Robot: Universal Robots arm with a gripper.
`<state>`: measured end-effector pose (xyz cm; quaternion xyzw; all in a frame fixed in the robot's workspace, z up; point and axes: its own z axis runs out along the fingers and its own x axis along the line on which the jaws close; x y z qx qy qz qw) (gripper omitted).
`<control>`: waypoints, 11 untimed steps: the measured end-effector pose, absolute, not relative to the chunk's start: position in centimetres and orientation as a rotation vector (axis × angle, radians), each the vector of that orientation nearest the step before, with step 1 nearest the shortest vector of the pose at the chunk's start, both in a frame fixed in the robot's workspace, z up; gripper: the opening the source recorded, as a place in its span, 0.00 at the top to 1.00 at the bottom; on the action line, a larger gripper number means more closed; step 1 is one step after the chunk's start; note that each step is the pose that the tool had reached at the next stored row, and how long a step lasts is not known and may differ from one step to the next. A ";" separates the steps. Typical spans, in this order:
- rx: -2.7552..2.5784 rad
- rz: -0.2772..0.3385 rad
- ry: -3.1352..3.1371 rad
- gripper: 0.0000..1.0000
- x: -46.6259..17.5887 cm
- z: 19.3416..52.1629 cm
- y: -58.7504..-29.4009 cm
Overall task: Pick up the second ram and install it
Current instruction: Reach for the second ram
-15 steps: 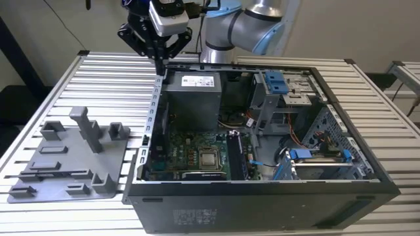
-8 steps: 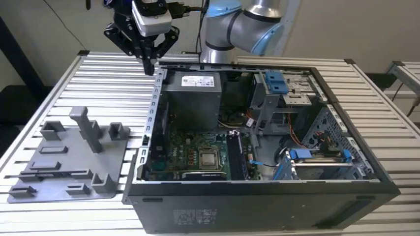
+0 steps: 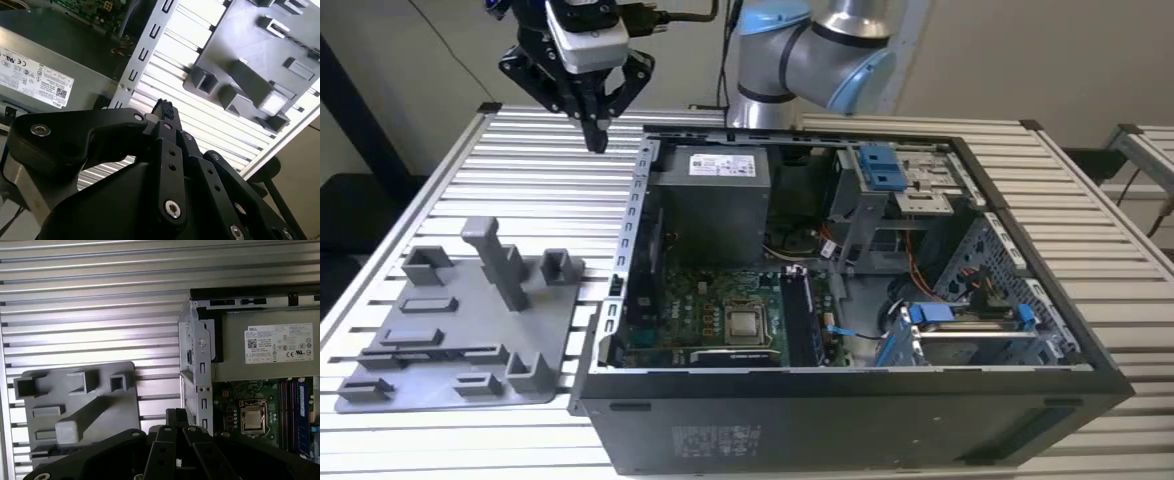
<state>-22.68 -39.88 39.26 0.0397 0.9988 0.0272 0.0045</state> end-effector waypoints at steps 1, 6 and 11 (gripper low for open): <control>0.125 0.086 3.129 0.89 -23.0 39.3 -39.9; 0.127 0.087 3.129 0.89 -25.0 39.3 -39.9; 0.128 0.087 3.129 0.89 -26.8 39.3 -39.9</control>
